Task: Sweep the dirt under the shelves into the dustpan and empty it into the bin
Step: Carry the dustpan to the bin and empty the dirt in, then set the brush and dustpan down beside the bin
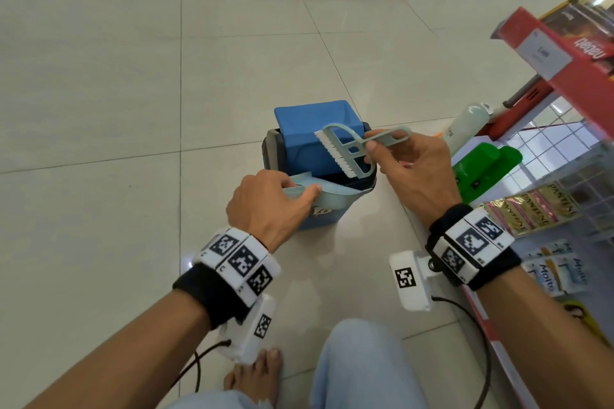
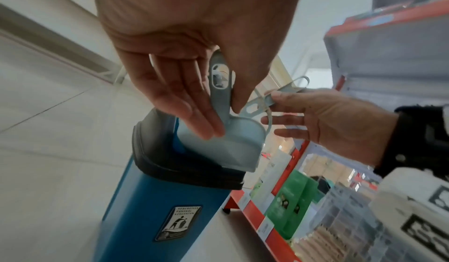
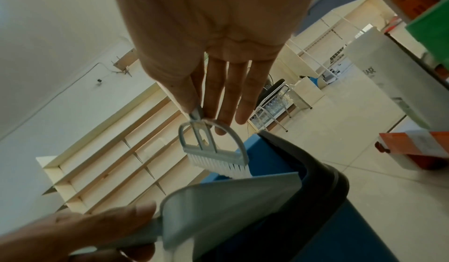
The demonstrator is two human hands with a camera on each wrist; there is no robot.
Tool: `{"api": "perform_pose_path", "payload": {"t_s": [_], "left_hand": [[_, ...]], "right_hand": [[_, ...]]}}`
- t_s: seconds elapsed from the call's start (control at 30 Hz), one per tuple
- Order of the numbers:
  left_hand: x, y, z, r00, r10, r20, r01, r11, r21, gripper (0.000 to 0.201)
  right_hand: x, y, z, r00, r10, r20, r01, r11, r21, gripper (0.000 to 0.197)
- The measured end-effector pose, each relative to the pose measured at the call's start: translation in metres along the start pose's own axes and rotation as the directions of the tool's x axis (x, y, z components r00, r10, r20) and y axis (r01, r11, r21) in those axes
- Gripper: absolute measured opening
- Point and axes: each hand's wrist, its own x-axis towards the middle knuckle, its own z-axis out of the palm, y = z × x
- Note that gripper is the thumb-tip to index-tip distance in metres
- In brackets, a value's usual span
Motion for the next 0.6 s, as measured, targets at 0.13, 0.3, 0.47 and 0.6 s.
{"api": "perform_pose_path", "payload": {"t_s": [0.13,0.3,0.47,0.6], "left_hand": [[-0.004,-0.022,-0.015,0.995,-0.102,0.02,0.103,0.932,-0.347,0.037],[-0.008,-0.062,-0.037,0.957,-0.262,0.125,0.277,0.697,-0.661,0.029],[-0.002,-0.119,-0.047,0.923,-0.35,0.159,0.353,0.608,-0.711,0.025],[0.011,-0.163,-0.043,0.903,-0.343,0.261,0.431,0.732,-0.528,0.03]], "right_hand": [[-0.006,-0.005,0.005,0.998,-0.01,0.067,0.003,0.995,0.101,0.018],[-0.009,-0.021,0.033,0.963,-0.072,0.26,0.044,0.993,0.111,0.014],[-0.01,-0.033,0.091,0.809,-0.052,0.585,0.128,0.988,-0.089,0.02],[-0.015,-0.027,0.156,0.699,-0.017,0.715,0.244,0.946,-0.215,0.015]]}}
